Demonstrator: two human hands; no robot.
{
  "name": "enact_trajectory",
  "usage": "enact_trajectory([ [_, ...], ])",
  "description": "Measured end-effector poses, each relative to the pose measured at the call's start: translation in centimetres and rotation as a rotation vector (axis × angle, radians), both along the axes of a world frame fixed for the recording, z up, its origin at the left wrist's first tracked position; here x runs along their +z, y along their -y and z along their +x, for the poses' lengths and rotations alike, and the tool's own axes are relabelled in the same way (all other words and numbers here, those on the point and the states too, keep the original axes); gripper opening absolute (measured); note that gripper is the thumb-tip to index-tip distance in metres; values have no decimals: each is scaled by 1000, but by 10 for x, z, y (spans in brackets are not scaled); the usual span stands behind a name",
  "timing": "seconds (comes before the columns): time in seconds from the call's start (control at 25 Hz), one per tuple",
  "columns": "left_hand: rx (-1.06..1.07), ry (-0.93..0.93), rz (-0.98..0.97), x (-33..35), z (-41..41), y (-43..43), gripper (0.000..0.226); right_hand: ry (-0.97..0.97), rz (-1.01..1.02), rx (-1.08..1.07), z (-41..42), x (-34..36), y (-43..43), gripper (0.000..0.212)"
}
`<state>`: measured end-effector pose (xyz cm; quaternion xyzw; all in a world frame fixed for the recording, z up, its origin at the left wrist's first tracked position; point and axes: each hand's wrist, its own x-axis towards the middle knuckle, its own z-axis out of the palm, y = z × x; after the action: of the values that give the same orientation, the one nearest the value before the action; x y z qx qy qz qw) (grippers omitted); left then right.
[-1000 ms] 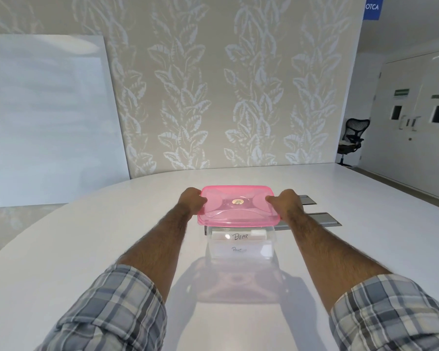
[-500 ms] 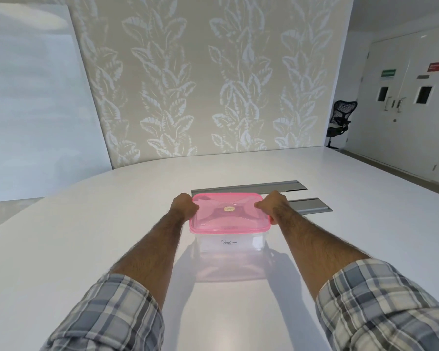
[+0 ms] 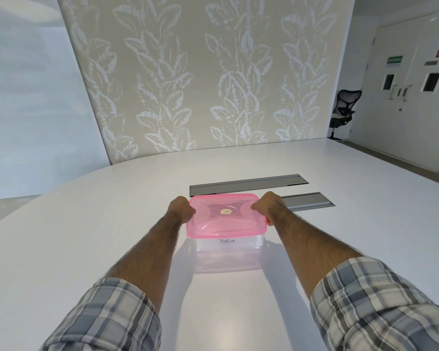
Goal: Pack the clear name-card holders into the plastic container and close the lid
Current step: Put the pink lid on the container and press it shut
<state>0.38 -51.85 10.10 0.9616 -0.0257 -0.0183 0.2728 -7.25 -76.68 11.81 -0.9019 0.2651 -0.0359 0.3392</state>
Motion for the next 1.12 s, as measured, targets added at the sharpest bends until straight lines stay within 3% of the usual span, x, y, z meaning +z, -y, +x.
enact_trajectory([
  [0.16, -1, -29, 28, -7, 3, -1, 27, -11, -21, 9, 8, -3, 0, 30],
  [0.4, -18, -45, 64, -12, 10, 0, 18, -16, -26, 2, 16, -5, 2, 28],
  [0.52, -19, -54, 90, -12, 11, 3, 33, -22, -25, -3, 19, -9, 6, 28],
  [0.8, -38, -75, 77, -16, 19, 10, 21, -12, 40, 19, 28, -20, 14, 31],
  [1.12, -13, -43, -31, -29, 26, 34, 46, 60, -41, -28, 42, -30, 13, 25],
])
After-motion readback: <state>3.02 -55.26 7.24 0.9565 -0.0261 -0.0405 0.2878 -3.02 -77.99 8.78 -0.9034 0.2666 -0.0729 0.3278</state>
